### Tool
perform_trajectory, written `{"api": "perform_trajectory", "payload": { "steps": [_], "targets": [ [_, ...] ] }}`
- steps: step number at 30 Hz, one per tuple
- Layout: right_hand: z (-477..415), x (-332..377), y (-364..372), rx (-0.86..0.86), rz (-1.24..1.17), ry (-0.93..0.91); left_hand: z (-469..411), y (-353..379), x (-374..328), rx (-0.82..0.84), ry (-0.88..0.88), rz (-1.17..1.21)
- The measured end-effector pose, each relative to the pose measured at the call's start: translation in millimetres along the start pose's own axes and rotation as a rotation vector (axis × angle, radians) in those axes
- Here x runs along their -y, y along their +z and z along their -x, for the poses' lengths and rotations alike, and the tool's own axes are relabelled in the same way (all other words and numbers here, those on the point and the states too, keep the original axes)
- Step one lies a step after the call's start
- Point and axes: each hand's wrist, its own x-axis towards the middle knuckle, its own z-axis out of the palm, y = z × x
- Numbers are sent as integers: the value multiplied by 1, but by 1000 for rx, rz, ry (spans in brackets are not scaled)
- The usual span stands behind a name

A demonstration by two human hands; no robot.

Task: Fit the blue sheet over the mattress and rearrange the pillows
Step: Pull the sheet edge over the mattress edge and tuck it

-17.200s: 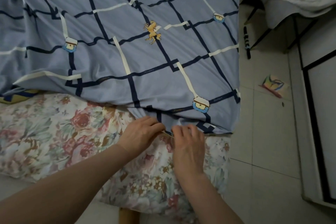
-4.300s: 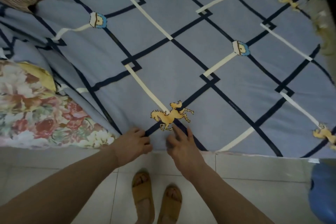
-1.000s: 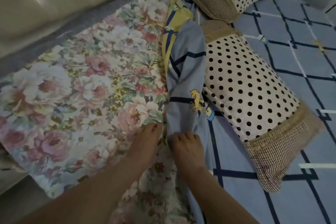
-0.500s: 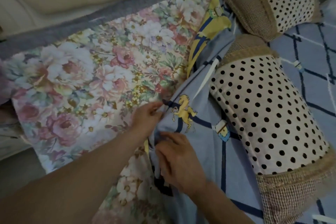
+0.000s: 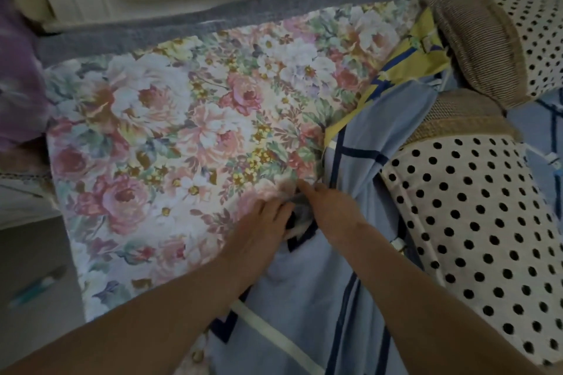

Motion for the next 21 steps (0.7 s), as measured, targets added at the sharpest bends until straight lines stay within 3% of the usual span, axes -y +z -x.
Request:
{"api": "perform_trajectory", "payload": {
  "steps": [3,4,5,7,9,11,13,17,21],
  "targets": [
    [-22,-17,3,2,-9,94,-31,-2,-9,39,-349,74],
    [-26,-22,1,6,-7,136,-36,-8,-11,24,-352,167],
    [-31,-25,2,5,9,158,-37,-9,-13,-32,-276,258],
    [-31,-31,-5,-122,124,108,-29,-9,-15,-60,106,163],
    [-27,-37,-7,-384,172,-103,-6,2,-11,96,381,106],
    [-21,-38,3,-477,126,-348,12,8,1,173,509,60],
    [-12,-40,16,-368,64,-423,14,2,3,258,361,103],
    [-9,-44,26,-269,18,-198,-17,-7,-7,268,15,39],
    [-14,-38,13,-447,-62,-96,-36,7,-12,113,68,74]
  ]
}}
